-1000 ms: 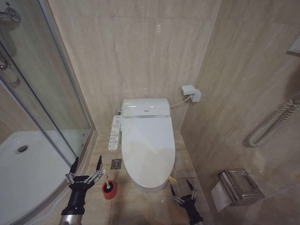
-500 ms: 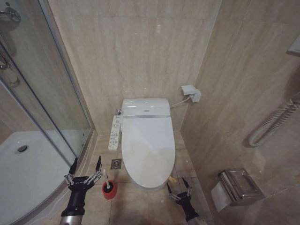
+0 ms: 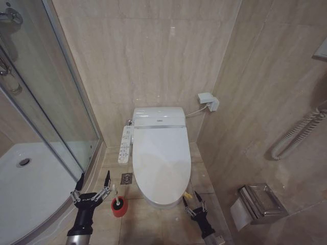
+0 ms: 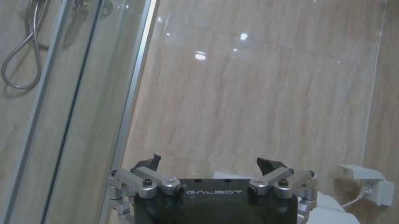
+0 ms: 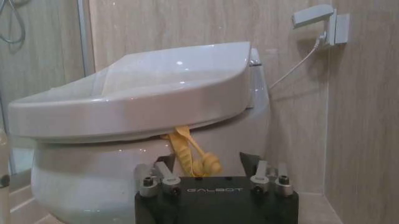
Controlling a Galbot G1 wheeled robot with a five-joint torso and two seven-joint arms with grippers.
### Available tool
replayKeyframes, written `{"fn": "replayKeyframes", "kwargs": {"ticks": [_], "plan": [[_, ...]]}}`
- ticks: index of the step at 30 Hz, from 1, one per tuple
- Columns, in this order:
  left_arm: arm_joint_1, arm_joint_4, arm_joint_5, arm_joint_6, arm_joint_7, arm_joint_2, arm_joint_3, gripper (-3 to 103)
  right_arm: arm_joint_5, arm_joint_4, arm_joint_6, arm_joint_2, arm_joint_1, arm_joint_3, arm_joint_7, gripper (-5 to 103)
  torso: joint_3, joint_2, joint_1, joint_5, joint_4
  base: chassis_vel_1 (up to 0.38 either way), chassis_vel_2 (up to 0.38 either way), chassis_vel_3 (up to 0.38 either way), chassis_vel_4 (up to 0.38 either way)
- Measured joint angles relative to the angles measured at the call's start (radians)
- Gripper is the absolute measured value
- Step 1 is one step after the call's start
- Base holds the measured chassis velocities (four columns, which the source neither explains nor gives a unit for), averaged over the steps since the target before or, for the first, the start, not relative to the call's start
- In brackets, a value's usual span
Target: Open the toilet lid, clean the toilet bowl with a toilet brush, close the toilet lid, and flush.
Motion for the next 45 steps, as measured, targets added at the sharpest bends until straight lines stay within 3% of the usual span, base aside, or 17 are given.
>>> {"fn": "replayKeyframes", "kwargs": {"ticks": [1, 7, 8, 15, 16, 45], "plan": [[-0.001, 0.001, 0.001, 0.0, 0.0, -0.001, 0.001, 100, 0.001, 0.0, 0.002, 0.001, -0.001, 0.0, -0.002, 67, 0.0, 0.0, 0.0, 0.0, 0.0, 0.0, 0.0, 0.0, 0.0], [-0.003, 0.004, 0.003, 0.0, 0.0, -0.004, 0.002, 100, 0.003, 0.009, 0.006, 0.004, -0.007, -0.004, -0.008, 67, 0.0, 0.0, 0.0, 0.0, 0.0, 0.0, 0.0, 0.0, 0.0], [-0.003, 0.004, 0.003, 0.0, 0.0, -0.004, 0.002, 100, 0.003, 0.013, 0.006, 0.004, -0.01, -0.005, -0.009, 40, 0.0, 0.0, 0.0, 0.0, 0.0, 0.0, 0.0, 0.0, 0.0], [-0.005, 0.008, 0.003, 0.0, 0.0, -0.004, 0.003, 100, 0.003, 0.038, 0.01, 0.004, -0.028, -0.008, -0.013, 40, 0.0, 0.0, 0.0, 0.0, 0.0, 0.0, 0.0, 0.0, 0.0], [-0.006, 0.009, 0.004, 0.0, 0.0, -0.004, 0.004, 100, 0.003, 0.046, 0.011, 0.004, -0.034, -0.008, -0.013, 15, 0.0, 0.0, 0.0, 0.0, 0.0, 0.0, 0.0, 0.0, 0.0], [-0.03, 0.025, -0.017, 0.001, -0.003, 0.027, 0.005, 100, 0.024, 0.294, 0.012, -0.016, -0.203, 0.056, -0.019, 14, 0.0, 0.0, 0.0, 0.0002, 0.0002, 0.0, 0.0, 0.0, 0.0]]}}
